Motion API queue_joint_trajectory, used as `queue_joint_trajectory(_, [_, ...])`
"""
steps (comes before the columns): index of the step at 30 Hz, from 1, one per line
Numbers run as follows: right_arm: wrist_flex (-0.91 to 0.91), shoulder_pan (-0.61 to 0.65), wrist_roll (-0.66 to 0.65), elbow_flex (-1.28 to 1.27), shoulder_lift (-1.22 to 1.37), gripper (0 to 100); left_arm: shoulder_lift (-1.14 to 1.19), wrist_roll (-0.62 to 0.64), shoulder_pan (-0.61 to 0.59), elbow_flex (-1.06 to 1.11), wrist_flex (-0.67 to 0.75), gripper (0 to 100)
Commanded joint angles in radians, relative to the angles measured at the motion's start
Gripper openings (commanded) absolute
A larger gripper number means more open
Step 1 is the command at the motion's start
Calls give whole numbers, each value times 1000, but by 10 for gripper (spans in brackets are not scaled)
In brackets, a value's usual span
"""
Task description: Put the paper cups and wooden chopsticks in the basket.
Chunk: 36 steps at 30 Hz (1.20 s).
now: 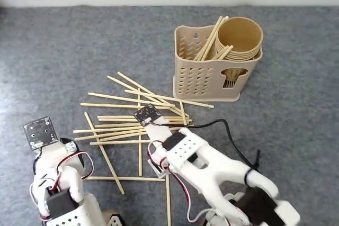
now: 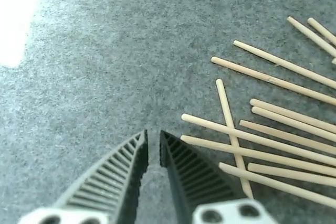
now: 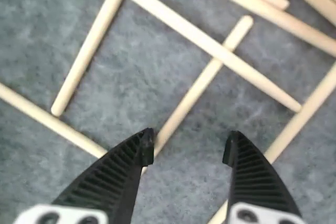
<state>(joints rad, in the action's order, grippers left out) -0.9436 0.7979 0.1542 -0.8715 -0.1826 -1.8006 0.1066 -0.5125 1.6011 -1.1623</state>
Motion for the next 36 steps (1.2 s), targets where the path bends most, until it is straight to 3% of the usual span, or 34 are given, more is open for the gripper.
queue_joint_trajectory(1, [7, -7, -11, 83, 44, 231, -6, -9, -3, -7, 5, 41])
queue_joint_trajectory(9, [-5, -13, -17, 135, 130, 224, -6, -11, -3, 5, 25, 41])
queue_joint_trajectory(15, [-56, -42, -48, 140, 143, 0, -6, -11, -3, 12, 28, 41])
queue_joint_trajectory(26, [-236, -154, -144, 140, -62, 8, -6, -11, -2, 13, 28, 41])
queue_joint_trajectory(36, [-358, -397, -308, 140, -475, 8, -6, -11, -2, 13, 28, 41])
